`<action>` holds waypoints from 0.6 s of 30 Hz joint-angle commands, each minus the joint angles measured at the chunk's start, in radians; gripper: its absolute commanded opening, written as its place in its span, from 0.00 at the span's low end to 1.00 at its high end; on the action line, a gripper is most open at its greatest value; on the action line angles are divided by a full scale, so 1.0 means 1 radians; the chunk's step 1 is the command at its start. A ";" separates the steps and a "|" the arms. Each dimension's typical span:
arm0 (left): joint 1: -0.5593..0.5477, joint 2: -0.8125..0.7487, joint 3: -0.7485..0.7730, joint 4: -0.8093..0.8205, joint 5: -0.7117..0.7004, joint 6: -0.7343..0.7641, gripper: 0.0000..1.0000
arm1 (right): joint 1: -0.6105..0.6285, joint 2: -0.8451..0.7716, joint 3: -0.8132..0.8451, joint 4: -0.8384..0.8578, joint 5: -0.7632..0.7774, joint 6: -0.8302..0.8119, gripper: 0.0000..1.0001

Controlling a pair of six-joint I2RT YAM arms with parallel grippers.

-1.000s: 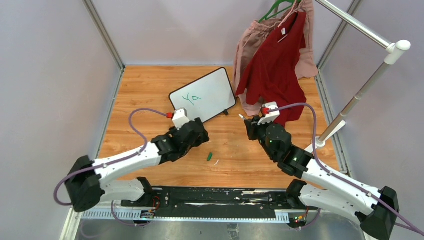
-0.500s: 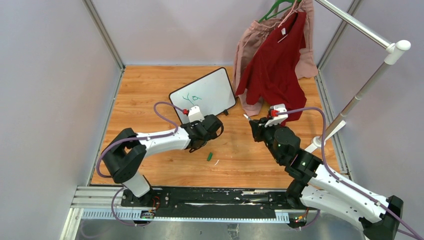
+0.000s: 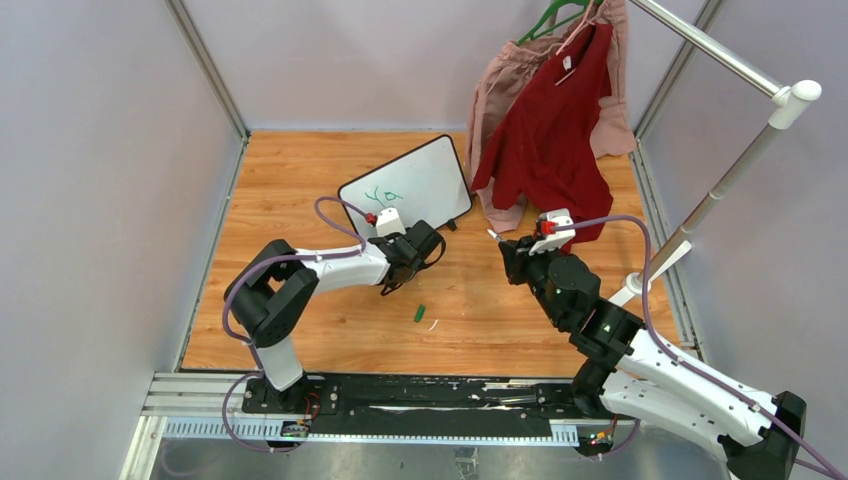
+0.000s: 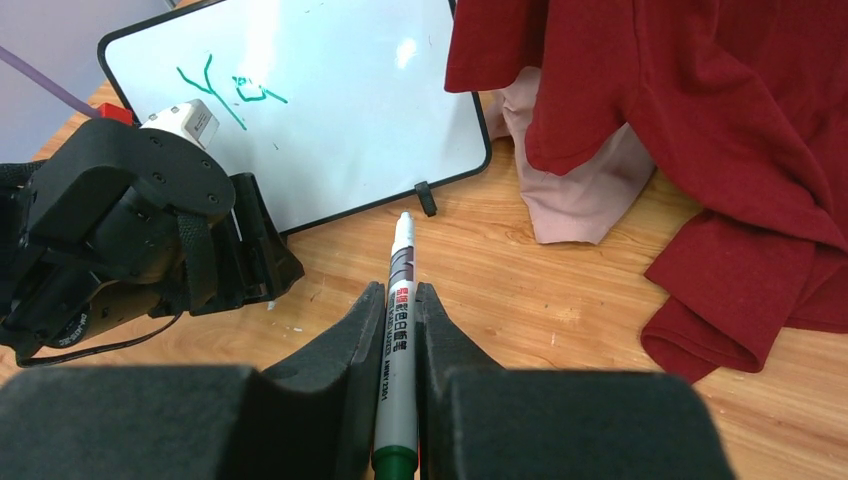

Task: Write a sentence on the whiteboard

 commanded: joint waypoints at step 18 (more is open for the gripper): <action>0.042 0.065 0.005 0.108 -0.089 0.140 0.36 | 0.008 0.011 -0.029 0.043 -0.014 -0.023 0.00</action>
